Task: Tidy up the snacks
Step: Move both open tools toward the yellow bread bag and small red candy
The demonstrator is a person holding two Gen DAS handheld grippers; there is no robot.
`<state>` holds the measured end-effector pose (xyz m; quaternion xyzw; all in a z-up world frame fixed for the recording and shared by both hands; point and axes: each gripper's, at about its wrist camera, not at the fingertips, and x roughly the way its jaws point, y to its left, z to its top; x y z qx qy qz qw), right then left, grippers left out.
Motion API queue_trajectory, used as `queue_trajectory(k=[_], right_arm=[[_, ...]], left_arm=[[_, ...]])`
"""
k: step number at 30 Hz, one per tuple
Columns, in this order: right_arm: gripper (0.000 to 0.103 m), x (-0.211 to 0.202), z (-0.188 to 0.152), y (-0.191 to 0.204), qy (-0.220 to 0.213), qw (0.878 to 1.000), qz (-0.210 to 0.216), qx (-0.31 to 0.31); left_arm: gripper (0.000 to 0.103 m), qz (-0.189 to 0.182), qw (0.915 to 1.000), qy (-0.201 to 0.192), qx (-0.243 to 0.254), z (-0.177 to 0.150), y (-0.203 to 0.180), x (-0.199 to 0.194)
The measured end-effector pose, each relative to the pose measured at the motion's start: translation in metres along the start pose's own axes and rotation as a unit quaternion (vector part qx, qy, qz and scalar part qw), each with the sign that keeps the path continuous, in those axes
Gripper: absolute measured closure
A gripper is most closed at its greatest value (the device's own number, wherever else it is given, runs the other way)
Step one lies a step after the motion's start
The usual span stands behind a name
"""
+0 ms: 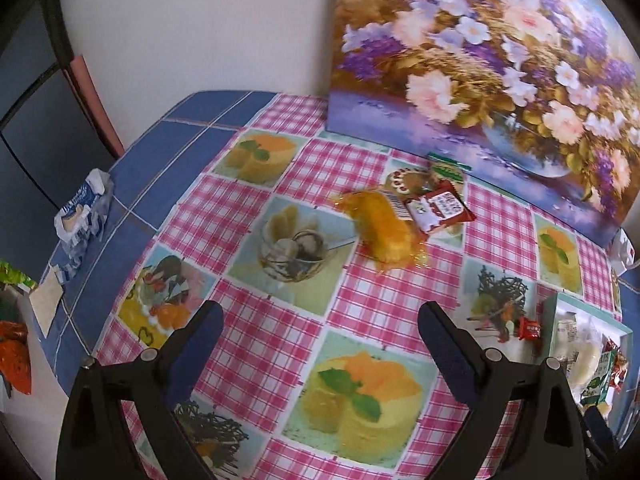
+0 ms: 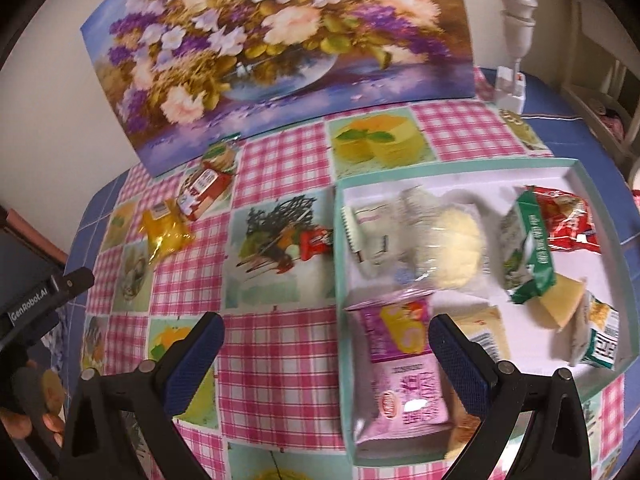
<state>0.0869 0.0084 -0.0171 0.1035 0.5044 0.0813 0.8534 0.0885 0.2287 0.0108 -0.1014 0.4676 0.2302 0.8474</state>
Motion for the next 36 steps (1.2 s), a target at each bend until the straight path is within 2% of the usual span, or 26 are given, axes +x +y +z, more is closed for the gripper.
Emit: queue_trajectory(k=[6,15,20,25,28,32,36], right_arm=[[0.0,0.008,0.011,0.004,-0.006,1.0,0.001,-0.005],[0.0,0.016,0.03,0.004,-0.042,0.999,0.022,0.018],[0.0,0.027,0.033,0.018,-0.046,0.999,0.022,-0.011],[0.0,0.039,0.034,0.028,-0.027,0.999,0.029,-0.027],[0.0,0.044,0.035,0.032,-0.025,0.998,0.04,-0.03],[0.0,0.05,0.039,0.036,-0.026,0.998,0.039,-0.037],[0.0,0.056,0.045,0.035,-0.021,0.998,0.05,-0.031]], left_arm=[[0.005,-0.03,0.9995,0.009,-0.01,0.009,0.014,0.012],[0.005,-0.068,0.9966,-0.035,-0.031,0.021,0.036,0.025],[0.005,-0.093,0.9927,-0.051,-0.058,0.026,0.043,0.033],[0.005,-0.12,0.989,-0.044,-0.075,0.029,0.044,0.04],[0.005,-0.131,0.9882,-0.044,-0.067,0.03,0.041,0.043],[0.005,-0.107,0.9905,-0.08,-0.032,0.034,0.03,0.037],[0.005,-0.119,0.9875,-0.101,-0.024,0.039,0.024,0.032]])
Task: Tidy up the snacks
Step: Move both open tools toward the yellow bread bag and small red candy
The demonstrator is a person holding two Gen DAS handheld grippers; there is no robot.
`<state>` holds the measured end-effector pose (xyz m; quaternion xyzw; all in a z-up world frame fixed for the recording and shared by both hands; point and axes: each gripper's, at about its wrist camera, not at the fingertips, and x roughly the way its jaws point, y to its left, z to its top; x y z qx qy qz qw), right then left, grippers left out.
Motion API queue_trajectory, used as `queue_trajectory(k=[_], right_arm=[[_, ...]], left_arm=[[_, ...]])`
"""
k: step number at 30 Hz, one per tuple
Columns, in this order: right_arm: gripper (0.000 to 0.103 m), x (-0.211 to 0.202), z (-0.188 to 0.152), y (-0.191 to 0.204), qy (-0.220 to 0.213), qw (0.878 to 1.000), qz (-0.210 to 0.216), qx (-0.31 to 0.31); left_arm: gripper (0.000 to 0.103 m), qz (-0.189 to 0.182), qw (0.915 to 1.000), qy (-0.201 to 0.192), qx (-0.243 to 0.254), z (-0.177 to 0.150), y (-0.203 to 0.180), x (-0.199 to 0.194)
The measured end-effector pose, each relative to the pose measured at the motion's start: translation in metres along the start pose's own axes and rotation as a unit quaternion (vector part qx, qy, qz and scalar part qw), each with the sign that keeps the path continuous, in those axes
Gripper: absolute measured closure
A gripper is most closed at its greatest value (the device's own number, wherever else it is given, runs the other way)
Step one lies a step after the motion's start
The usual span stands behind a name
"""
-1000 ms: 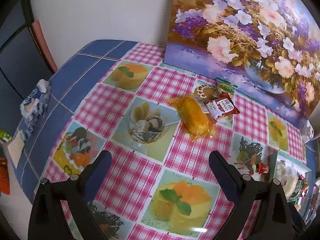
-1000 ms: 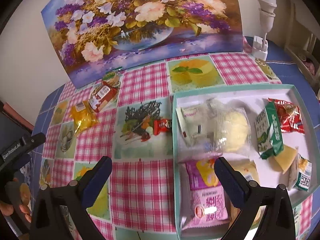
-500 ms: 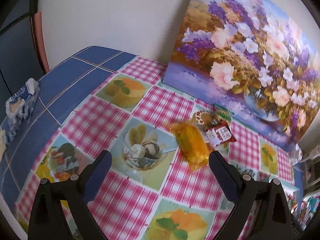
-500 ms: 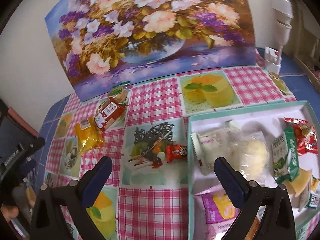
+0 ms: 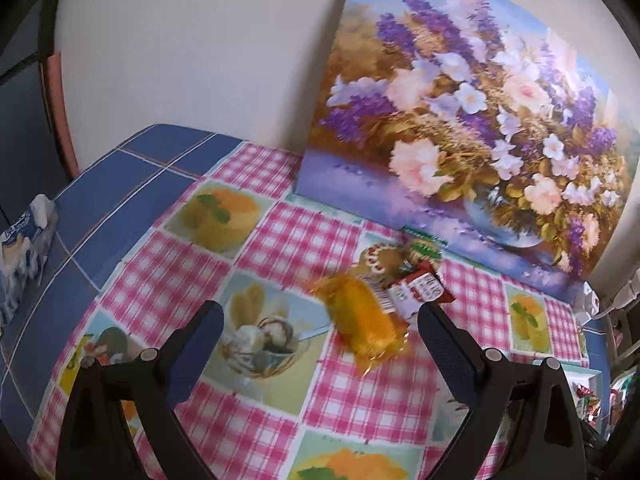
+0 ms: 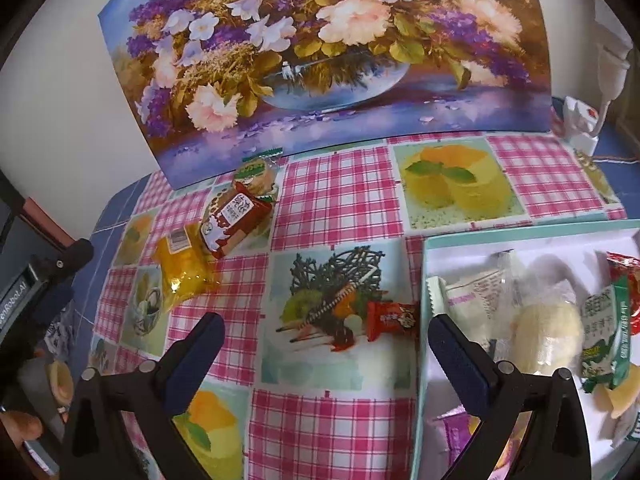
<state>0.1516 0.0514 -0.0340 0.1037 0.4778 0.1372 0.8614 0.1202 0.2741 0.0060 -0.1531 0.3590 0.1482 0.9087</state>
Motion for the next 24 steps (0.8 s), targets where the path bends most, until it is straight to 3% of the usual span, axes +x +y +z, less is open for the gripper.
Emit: queue_trajectory(k=[3,7,15,24], right_arm=[[0.002,0.006,0.004,0.0,0.009,1.0,0.012,0.005],[0.013,0.017,0.008,0.0,0.024,1.0,0.008,0.005],[0.018,0.036,0.011,-0.005,0.044,0.999,-0.012,-0.003],[0.021,0.046,0.012,0.007,0.065,0.995,-0.065,-0.034]], left_arm=[[0.005,-0.009,0.9999,0.014,-0.002,0.001,-0.004,0.007],[0.005,-0.005,0.9991,0.039,0.017,-0.001,-0.013,0.022],[0.005,-0.001,0.9962,0.086,0.015,-0.011,-0.017,0.057],[0.005,0.003,0.9929,0.118,-0.016,-0.015,0.001,0.076]])
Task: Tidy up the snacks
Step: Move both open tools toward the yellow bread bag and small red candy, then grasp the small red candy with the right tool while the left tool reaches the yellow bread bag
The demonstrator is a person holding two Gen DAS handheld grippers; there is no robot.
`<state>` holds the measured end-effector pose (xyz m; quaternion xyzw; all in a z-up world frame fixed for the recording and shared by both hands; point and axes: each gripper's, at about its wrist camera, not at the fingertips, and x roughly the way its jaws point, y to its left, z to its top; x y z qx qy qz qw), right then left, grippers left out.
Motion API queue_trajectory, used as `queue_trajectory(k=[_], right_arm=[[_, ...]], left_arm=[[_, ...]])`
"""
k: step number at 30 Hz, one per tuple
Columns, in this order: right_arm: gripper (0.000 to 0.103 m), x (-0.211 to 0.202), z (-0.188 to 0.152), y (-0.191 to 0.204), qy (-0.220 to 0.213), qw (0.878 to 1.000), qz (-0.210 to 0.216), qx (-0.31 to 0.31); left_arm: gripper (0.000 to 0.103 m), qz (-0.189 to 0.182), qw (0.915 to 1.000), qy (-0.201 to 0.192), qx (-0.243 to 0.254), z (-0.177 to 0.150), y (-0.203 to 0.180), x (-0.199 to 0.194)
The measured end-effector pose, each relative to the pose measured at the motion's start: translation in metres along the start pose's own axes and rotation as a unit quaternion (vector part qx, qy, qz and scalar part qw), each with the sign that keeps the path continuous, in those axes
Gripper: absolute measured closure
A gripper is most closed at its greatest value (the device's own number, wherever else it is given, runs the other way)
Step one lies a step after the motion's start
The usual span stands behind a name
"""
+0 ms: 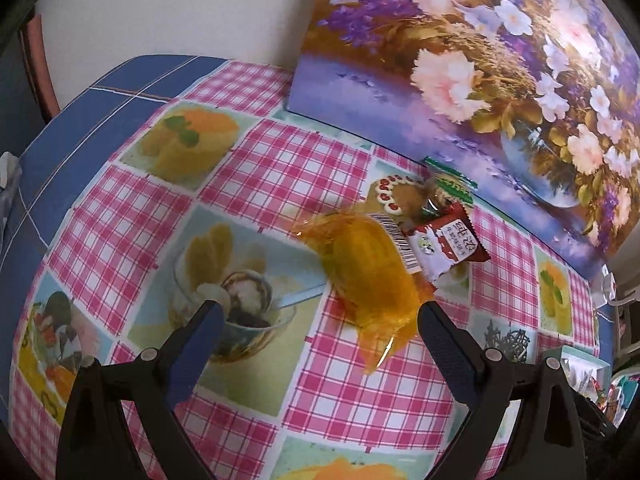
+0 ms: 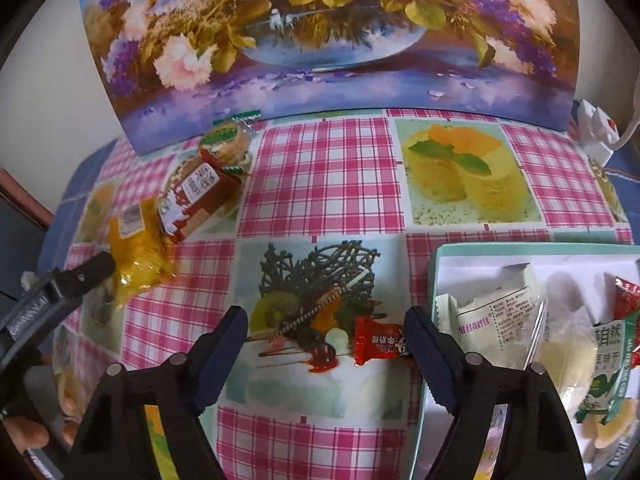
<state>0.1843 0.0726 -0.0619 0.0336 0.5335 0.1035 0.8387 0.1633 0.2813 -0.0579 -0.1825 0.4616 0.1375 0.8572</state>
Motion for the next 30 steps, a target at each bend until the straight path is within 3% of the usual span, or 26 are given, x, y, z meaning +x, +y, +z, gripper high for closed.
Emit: queue_trajectory(k=[8,17,20,30], right_arm=[[0.021,0.006,-0.002,0.011,0.022,0.999,-0.016,-0.021],[0.024,0.014,-0.007,0.021,0.044,0.997,0.056,-0.016],[0.026,0.015,-0.009,0.028,0.035,0.998,0.029,-0.036],[0.055,0.015,-0.022,0.041,0.028,0.993,-0.03,-0.114]], left_arm=[[0.005,-0.015,0.9998,0.006,0.014,-0.001,-0.009,0.0],[0.005,-0.018,0.9997,0.017,0.005,-0.003,-0.002,0.006],[0.005,-0.015,0.9996,0.022,-0.003,-0.002,0.004,0.007],[0.005,-0.019,0.9995,0.027,0.002,-0.003,0.002,0.008]])
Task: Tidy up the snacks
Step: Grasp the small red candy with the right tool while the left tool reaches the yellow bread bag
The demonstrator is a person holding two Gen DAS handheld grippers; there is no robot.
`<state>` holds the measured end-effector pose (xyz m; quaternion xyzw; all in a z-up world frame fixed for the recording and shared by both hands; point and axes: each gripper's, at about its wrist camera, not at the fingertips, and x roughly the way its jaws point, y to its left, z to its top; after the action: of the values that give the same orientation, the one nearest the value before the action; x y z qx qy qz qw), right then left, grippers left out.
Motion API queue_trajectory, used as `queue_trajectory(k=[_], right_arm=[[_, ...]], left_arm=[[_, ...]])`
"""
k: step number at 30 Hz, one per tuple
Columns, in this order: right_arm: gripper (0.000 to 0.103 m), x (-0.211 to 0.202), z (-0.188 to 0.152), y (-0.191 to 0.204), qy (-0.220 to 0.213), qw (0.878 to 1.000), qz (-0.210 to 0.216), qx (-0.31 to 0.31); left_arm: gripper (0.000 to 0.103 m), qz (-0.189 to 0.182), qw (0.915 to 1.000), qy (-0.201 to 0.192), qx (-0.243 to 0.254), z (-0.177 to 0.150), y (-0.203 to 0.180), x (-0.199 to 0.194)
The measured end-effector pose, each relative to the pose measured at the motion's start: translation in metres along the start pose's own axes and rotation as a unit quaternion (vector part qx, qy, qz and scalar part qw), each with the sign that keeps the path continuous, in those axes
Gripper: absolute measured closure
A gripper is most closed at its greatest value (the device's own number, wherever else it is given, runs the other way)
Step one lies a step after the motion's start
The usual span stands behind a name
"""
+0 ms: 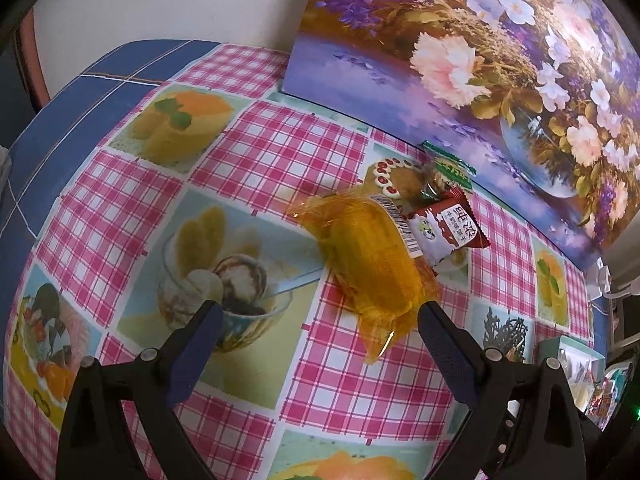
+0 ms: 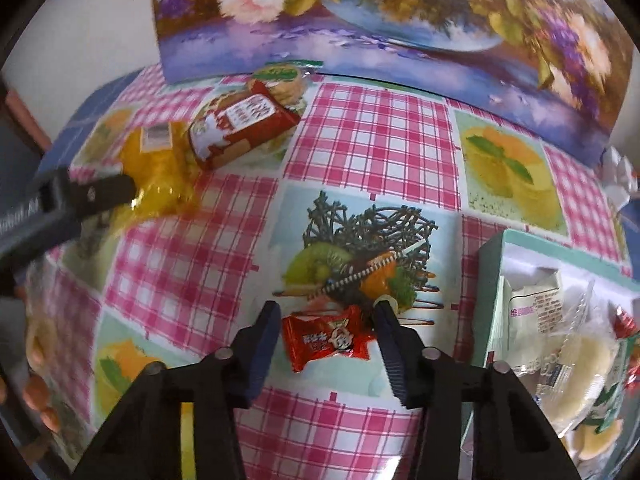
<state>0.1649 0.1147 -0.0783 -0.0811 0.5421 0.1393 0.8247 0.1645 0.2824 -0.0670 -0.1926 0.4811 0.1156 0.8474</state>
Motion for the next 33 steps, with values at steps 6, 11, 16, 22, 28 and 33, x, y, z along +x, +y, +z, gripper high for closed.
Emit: queue_trajectory(k=[6,11,16,22,28,33], right_arm=[[0.064,-0.001,-0.003,0.001,-0.003,1.0,-0.002,-0.006],[0.068,0.001,-0.004,-0.005,-0.01,1.0,0.004,0.007],[0.068,0.004,-0.001,-0.008,-0.017,1.0,0.01,0.013],[0.068,0.006,0.0,-0.01,-0.027,0.999,0.01,0.014],[0.068,0.009,0.002,-0.008,-0.03,0.999,0.012,0.019],[0.068,0.007,0.002,-0.008,-0.031,0.999,0.014,0.027]], left_arm=[[0.005,-0.008,0.9999,0.008,-0.01,-0.001,0.001,0.007],[0.005,-0.018,0.9997,-0.001,-0.016,0.0,-0.001,0.006],[0.005,-0.059,0.9978,-0.02,-0.024,0.006,-0.009,0.005],[0.006,-0.027,0.9993,-0.023,-0.01,0.015,-0.023,0.028],[0.036,-0.019,0.9997,-0.016,-0.003,0.011,-0.031,0.041],[0.051,-0.023,0.9996,-0.015,0.0,0.005,-0.033,0.035]])
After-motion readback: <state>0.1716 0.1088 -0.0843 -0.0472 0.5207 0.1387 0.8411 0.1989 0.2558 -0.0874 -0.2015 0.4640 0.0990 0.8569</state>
